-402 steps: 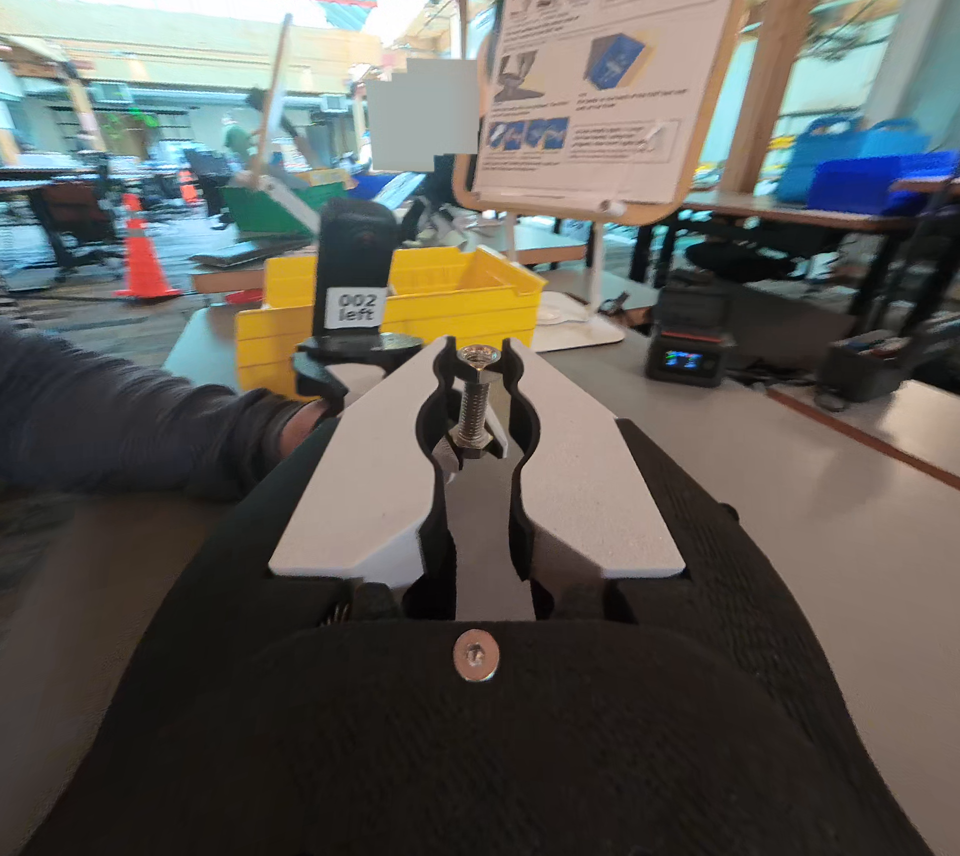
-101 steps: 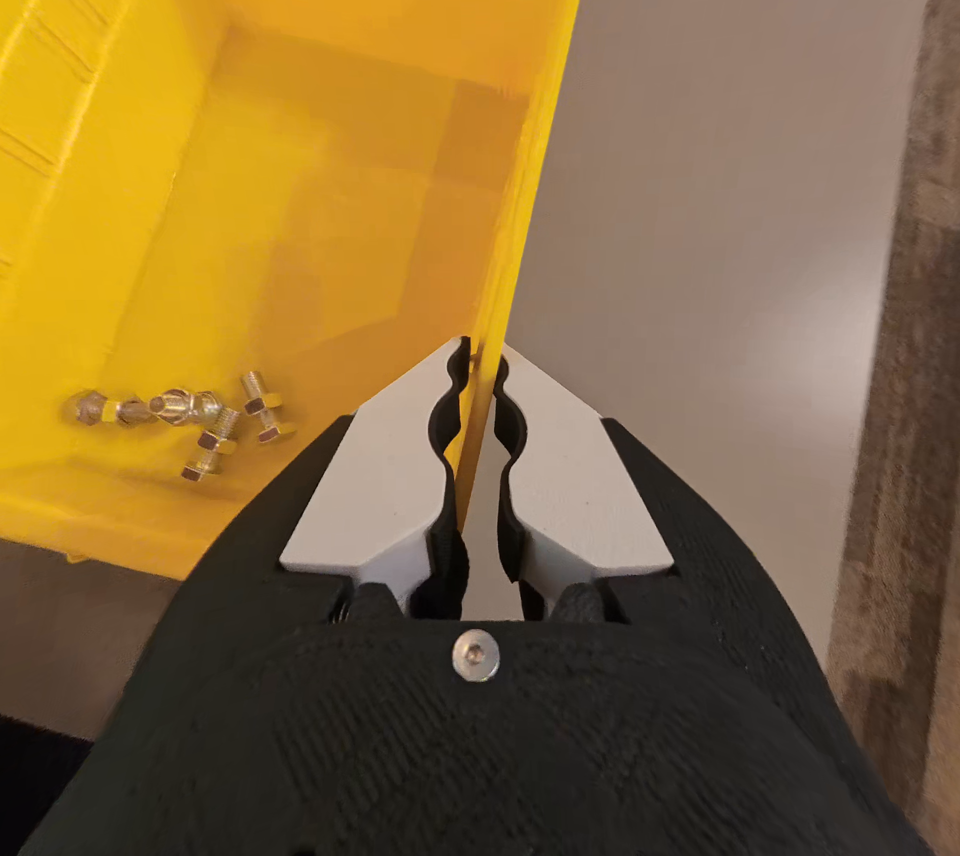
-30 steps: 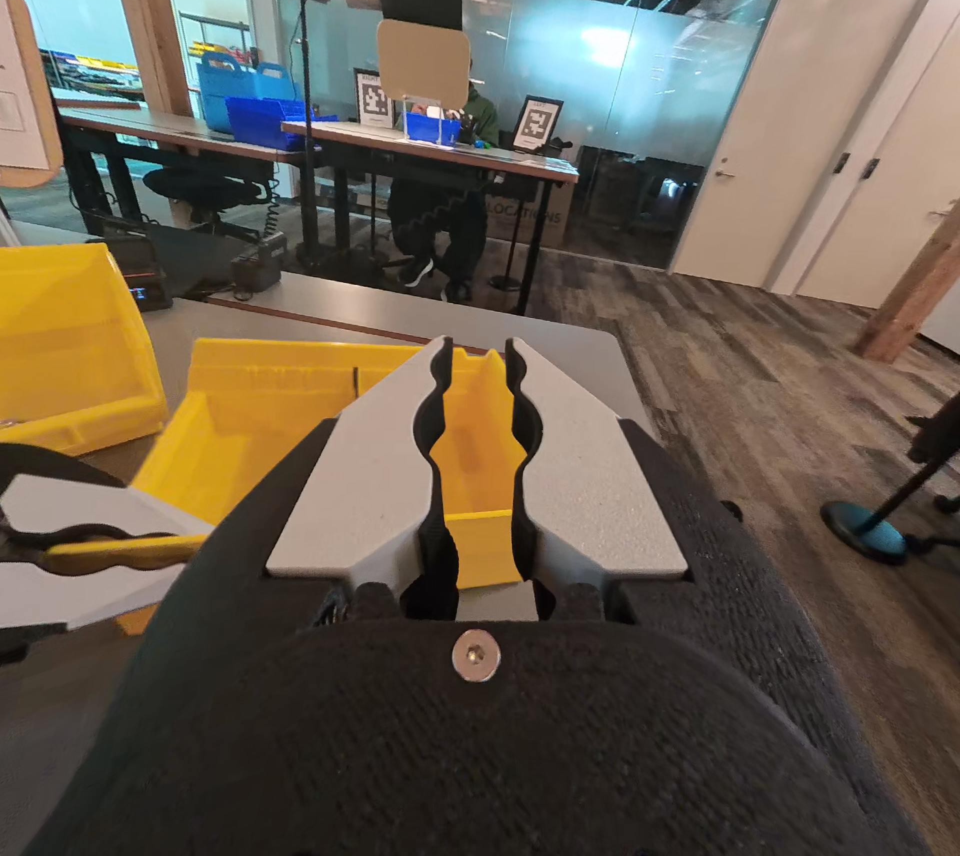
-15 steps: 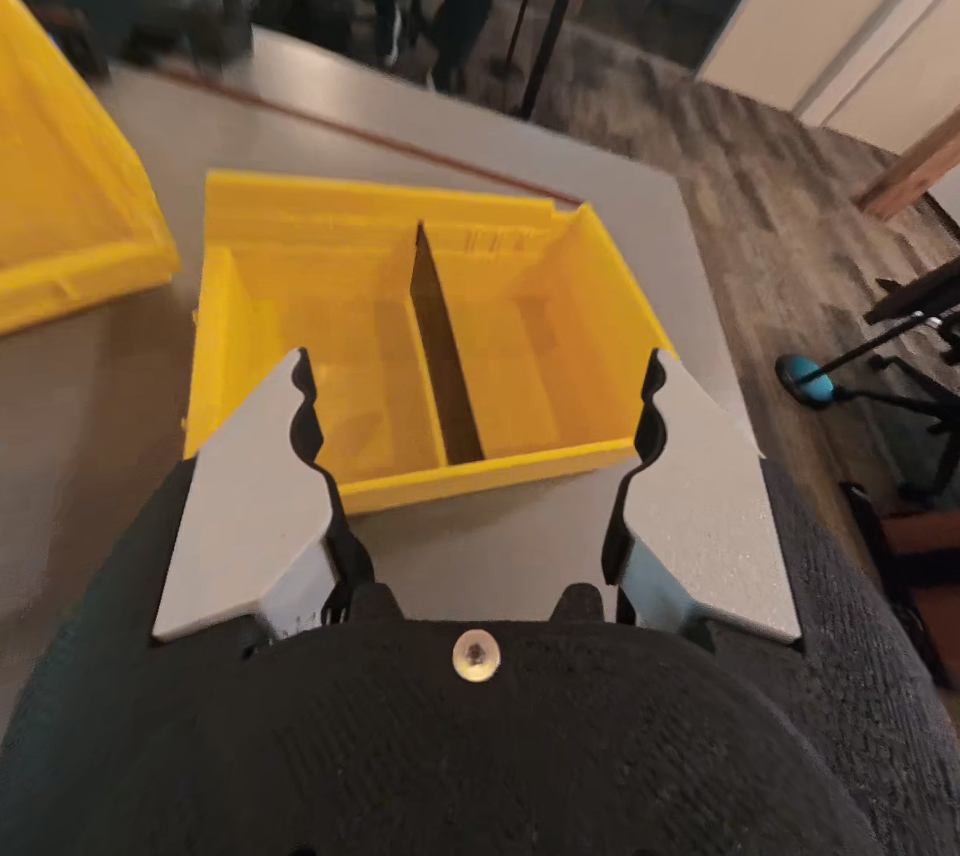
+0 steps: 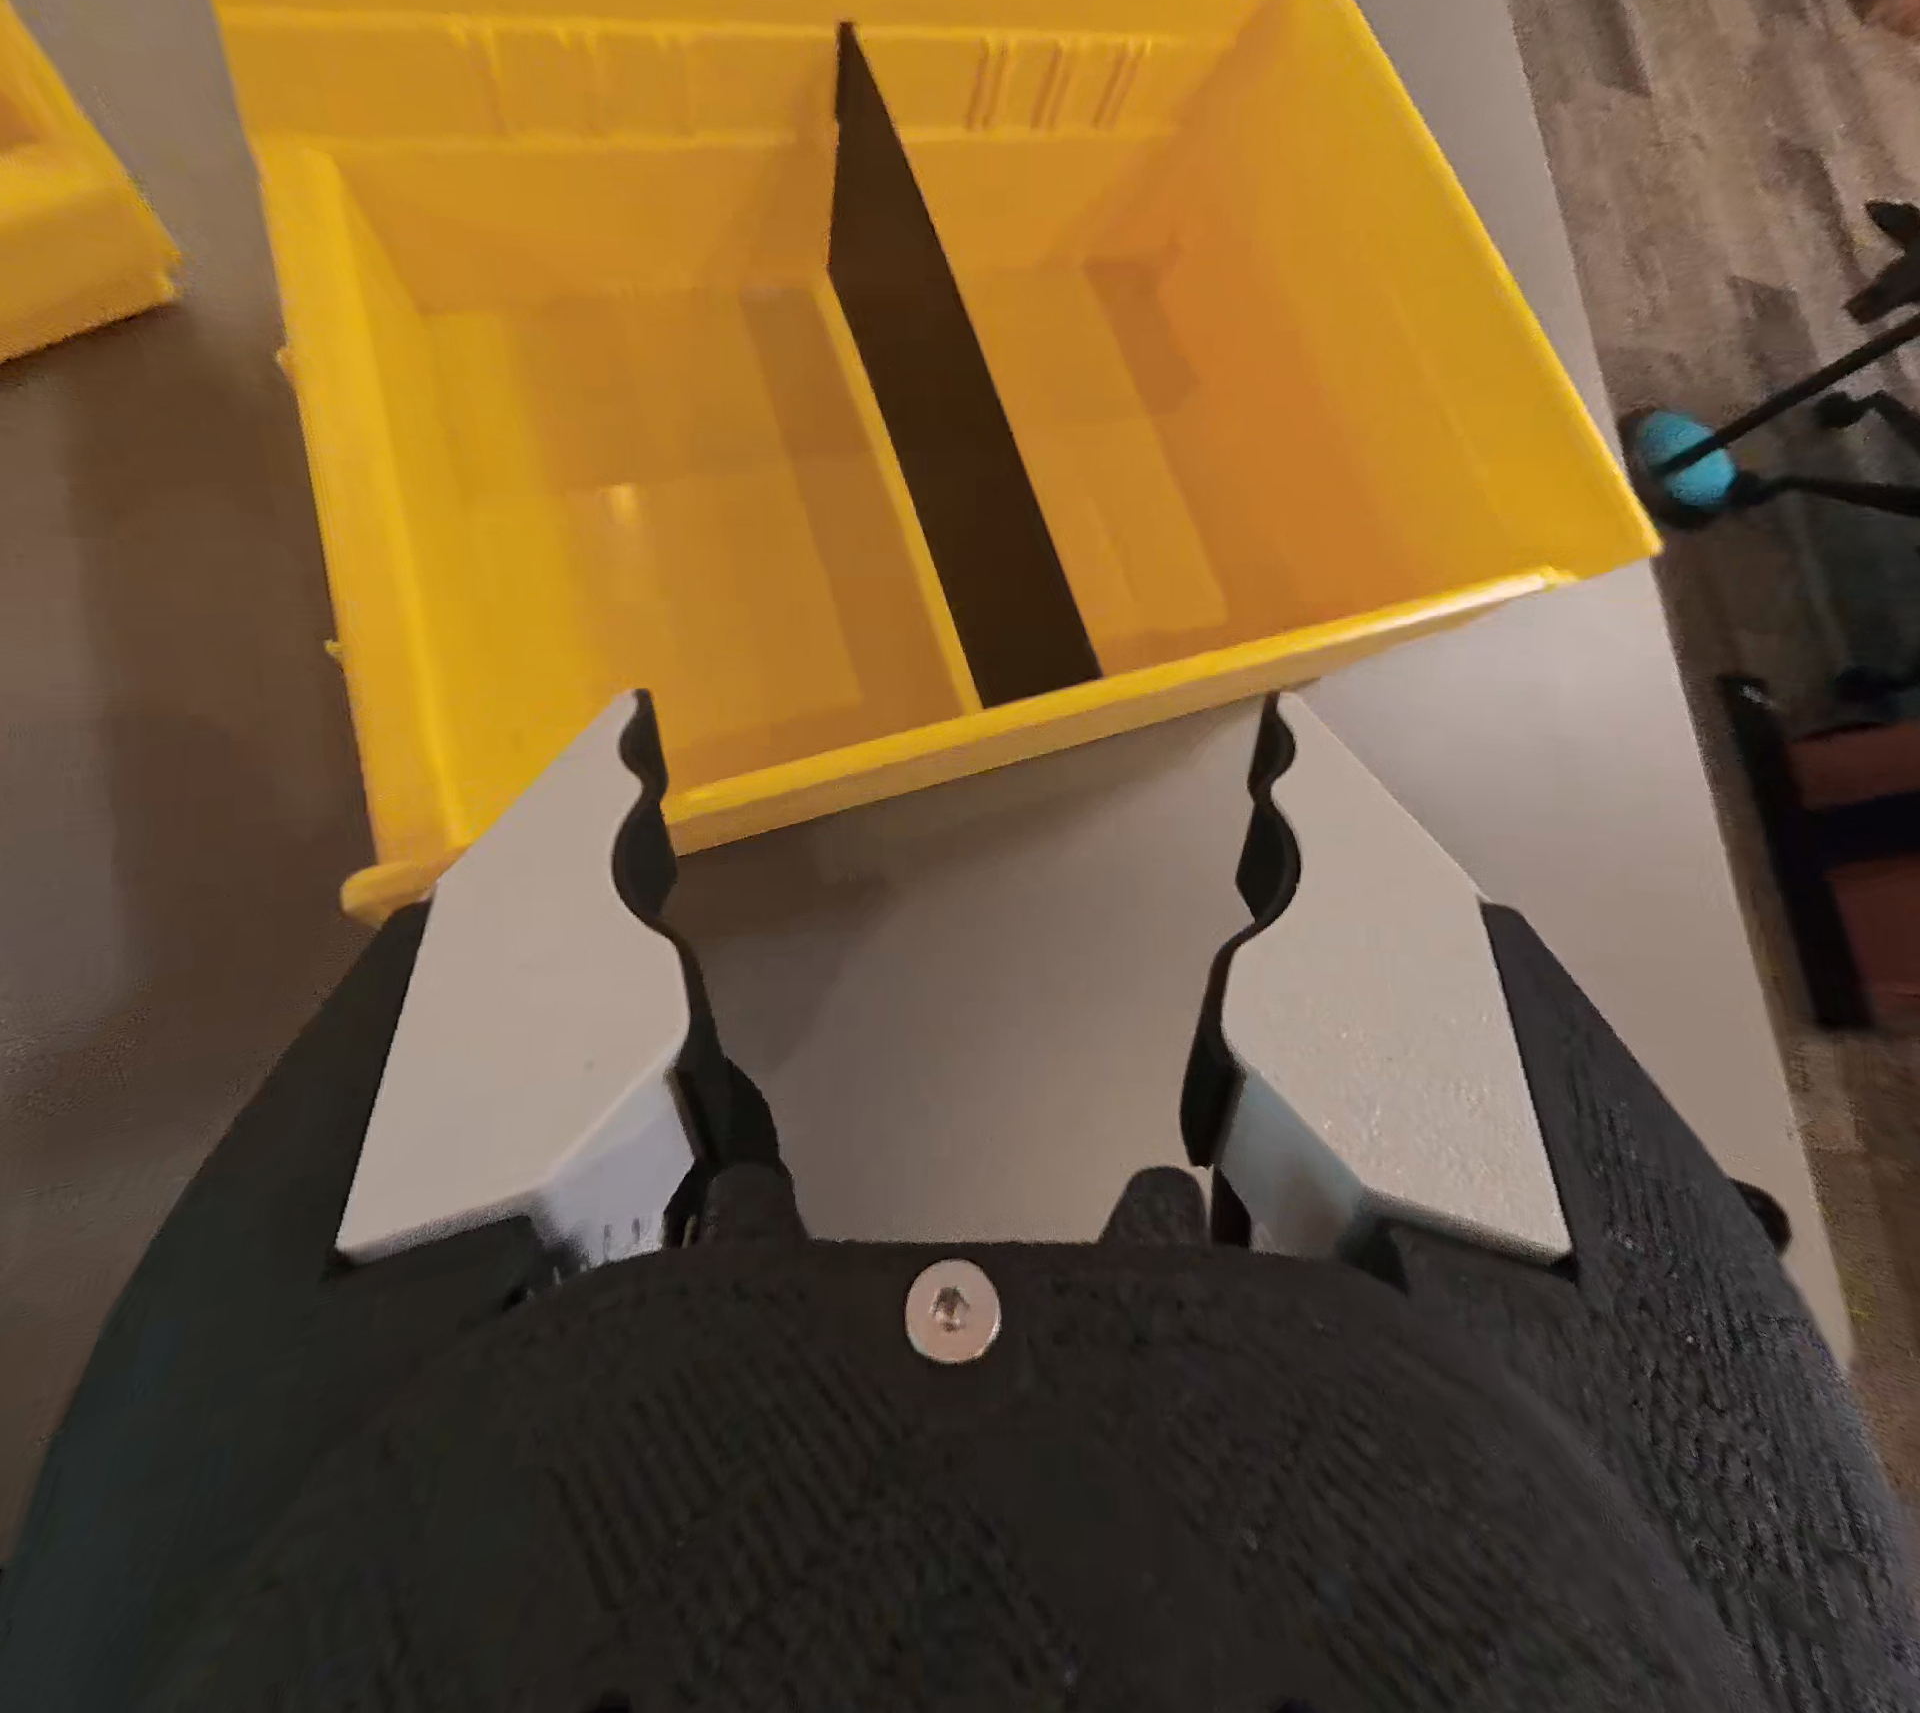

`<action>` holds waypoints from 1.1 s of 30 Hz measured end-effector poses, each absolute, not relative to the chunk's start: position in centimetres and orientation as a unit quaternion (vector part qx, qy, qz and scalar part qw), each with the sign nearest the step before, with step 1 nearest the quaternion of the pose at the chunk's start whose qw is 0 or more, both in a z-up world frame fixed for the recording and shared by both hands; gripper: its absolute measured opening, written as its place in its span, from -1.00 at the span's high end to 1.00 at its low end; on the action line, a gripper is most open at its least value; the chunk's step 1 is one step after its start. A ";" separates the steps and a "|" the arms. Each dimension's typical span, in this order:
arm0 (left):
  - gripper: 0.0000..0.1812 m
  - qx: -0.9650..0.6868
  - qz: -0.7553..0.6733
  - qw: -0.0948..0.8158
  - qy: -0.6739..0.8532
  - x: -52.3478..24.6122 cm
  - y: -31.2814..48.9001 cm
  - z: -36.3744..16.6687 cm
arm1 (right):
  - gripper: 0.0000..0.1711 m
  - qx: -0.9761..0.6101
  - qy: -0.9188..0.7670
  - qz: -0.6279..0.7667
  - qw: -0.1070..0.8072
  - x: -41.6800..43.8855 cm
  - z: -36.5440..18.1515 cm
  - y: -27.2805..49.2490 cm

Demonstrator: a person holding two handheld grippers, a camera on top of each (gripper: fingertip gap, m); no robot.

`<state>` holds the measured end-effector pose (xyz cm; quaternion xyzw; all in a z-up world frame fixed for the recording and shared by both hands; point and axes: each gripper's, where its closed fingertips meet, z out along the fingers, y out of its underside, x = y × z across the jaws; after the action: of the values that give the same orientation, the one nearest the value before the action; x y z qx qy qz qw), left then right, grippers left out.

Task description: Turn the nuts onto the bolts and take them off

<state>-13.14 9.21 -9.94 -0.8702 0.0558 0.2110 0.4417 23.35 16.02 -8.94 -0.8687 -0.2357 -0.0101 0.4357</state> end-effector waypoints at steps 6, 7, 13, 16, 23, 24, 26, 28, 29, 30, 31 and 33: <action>-0.16 -0.865 0.244 0.438 -0.018 -19.6 6.6 -10.1 | -0.26 -0.880 -0.209 -0.008 0.426 27.0 -8.8 15.8; -0.16 -0.865 0.243 0.437 -0.031 -20.6 6.2 -10.3 | -0.25 -0.883 -0.203 -0.011 0.423 27.7 -8.8 15.8; 0.07 -0.859 0.236 0.450 -0.064 -24.9 4.5 -10.5 | 0.08 -0.900 -0.157 -0.083 0.399 33.5 -8.6 15.5; 0.23 -0.861 0.215 0.459 -0.031 -25.1 5.0 -10.7 | 0.39 -0.900 -0.161 0.026 0.405 31.1 -8.5 15.0; 0.37 -0.875 0.151 0.460 -0.021 -25.0 6.8 -11.4 | 0.66 -0.918 -0.181 0.015 0.352 31.1 -9.6 14.2; 0.45 -0.874 0.141 0.464 -0.025 -24.9 7.0 -11.4 | 0.68 -0.918 -0.186 0.013 0.349 31.2 -9.6 14.2; 0.75 -0.878 0.111 0.464 -0.027 -24.4 7.4 -11.8 | 0.74 -0.919 -0.199 0.001 0.341 31.5 -9.8 14.1; 0.94 -0.881 0.092 0.463 -0.026 -23.9 7.6 -12.0 | 0.75 -0.918 -0.206 0.001 0.339 31.6 -9.7 14.3; 0.94 -0.882 0.093 0.461 -0.026 -23.9 7.5 -12.0 | 0.76 -0.917 -0.212 -0.002 0.339 31.7 -9.7 14.5; 0.94 -0.882 0.093 0.461 -0.027 -23.9 7.4 -12.0 | 0.76 -0.916 -0.218 -0.003 0.337 31.8 -9.8 14.6; 0.94 -0.881 0.097 0.462 -0.029 -24.0 7.2 -12.0 | 0.76 -0.914 -0.228 -0.006 0.335 32.0 -9.8 14.8; 0.94 -0.877 0.103 0.467 -0.038 -24.6 6.4 -11.9 | 0.77 -0.910 -0.251 -0.006 0.329 32.5 -9.8 15.3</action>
<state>-24.55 6.40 -11.92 -0.8772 -0.0383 0.1033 0.4672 32.52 15.33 -9.76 -0.9103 -0.2508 -0.0064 0.3294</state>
